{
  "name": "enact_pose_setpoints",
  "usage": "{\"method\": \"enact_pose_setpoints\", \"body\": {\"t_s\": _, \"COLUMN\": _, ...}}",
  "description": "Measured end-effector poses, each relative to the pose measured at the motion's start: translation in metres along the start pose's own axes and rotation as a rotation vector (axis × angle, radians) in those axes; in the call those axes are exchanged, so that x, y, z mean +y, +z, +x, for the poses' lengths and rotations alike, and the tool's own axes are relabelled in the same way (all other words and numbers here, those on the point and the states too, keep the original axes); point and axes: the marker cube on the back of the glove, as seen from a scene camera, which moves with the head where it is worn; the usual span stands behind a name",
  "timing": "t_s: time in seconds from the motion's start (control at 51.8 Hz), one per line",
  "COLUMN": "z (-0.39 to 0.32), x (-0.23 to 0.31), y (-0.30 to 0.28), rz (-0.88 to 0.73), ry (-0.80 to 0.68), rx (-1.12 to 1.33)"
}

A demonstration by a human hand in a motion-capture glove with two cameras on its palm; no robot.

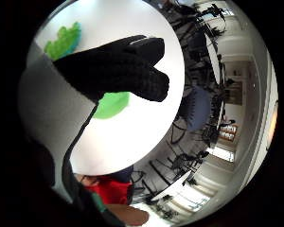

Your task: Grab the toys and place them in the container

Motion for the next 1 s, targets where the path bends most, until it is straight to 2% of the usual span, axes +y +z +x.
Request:
{"method": "enact_pose_setpoints", "body": {"t_s": 0.039, "z": 0.008, "x": 0.003, "y": 0.013, "rz": -0.032, "ry": -0.031, "rx": 0.018}}
{"method": "enact_pose_setpoints", "body": {"t_s": 0.193, "z": 0.031, "x": -0.003, "y": 0.055, "rz": -0.111, "ry": 0.022, "rx": 0.023}}
{"method": "enact_pose_setpoints", "body": {"t_s": 0.464, "z": 0.042, "x": -0.015, "y": 0.08, "rz": -0.134, "ry": 0.069, "rx": 0.003}}
{"method": "enact_pose_setpoints", "body": {"t_s": 0.676, "z": 0.052, "x": -0.017, "y": 0.117, "rz": -0.218, "ry": 0.107, "rx": 0.002}}
{"method": "enact_pose_setpoints", "body": {"t_s": 1.005, "z": 0.05, "x": -0.012, "y": 0.128, "rz": -0.278, "ry": 0.001, "rx": 0.072}}
